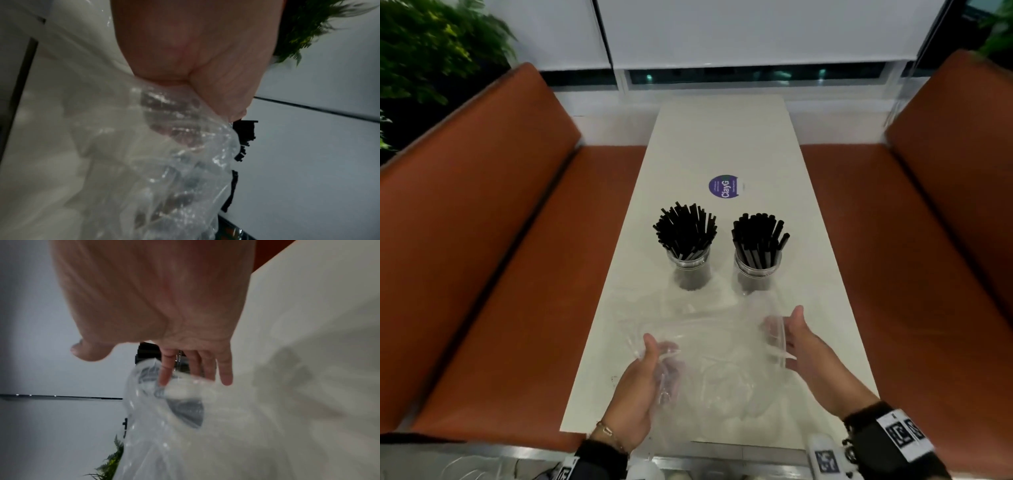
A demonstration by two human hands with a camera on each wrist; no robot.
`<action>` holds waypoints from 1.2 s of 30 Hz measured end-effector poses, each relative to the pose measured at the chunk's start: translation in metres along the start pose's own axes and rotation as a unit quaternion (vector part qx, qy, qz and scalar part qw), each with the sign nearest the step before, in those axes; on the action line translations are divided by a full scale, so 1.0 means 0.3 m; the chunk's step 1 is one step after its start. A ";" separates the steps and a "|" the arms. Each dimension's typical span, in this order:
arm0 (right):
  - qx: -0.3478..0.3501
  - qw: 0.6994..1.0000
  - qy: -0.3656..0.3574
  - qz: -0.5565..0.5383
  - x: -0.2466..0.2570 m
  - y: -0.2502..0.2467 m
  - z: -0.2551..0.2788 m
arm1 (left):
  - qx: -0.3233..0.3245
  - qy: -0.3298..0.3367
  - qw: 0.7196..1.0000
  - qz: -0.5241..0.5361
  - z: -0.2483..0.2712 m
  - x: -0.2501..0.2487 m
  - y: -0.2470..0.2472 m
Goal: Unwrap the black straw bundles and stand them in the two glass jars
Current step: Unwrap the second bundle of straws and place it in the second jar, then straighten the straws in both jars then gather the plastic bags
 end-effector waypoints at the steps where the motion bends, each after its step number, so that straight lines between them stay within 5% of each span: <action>1: -0.008 1.000 -0.020 -0.012 -0.008 0.008 -0.001 | 0.020 -0.002 1.000 -0.017 0.000 0.007 0.009; 5: -0.077 0.992 -0.068 -0.075 -0.013 0.025 0.005 | 0.071 -0.020 0.997 -0.031 -0.011 0.044 0.001; 11: -0.117 0.985 -0.121 0.022 -0.016 0.059 0.051 | 0.002 0.019 1.000 0.014 -0.041 0.011 -0.084; 16: -0.257 0.959 -0.111 0.051 0.002 0.058 0.065 | -0.090 0.099 0.989 0.070 -0.060 -0.046 -0.119; 19: -0.267 0.957 -0.109 0.043 0.015 0.072 0.071 | -0.057 0.052 0.995 0.059 -0.060 -0.034 -0.131; 22: -0.232 0.966 -0.112 0.032 0.010 0.071 0.080 | 0.062 -0.082 0.994 0.024 -0.025 0.018 -0.164; 24: -0.165 0.983 -0.085 0.016 -0.024 0.065 0.089 | 0.079 -0.099 0.992 -0.012 0.004 0.066 -0.169; 28: -0.042 0.995 0.004 -0.088 -0.158 0.082 0.105 | -0.044 -0.034 0.998 0.022 -0.017 0.171 -0.119; 32: 0.074 0.975 0.100 -0.182 -0.274 0.160 0.143 | -0.094 0.042 0.994 0.022 -0.048 0.202 -0.040; 36: 0.016 0.979 0.114 -0.168 -0.292 0.159 0.125 | -0.146 0.119 0.975 -0.121 -0.060 0.210 -0.042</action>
Point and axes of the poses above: each hand's wrist, its own z-axis away from the middle knuckle, its own y-axis out of the palm, x = y × z, the point moved 1 cm from there along -z, towards the middle knuckle, and after that the axes turned 3 degrees about z, right-handed, at the moved point
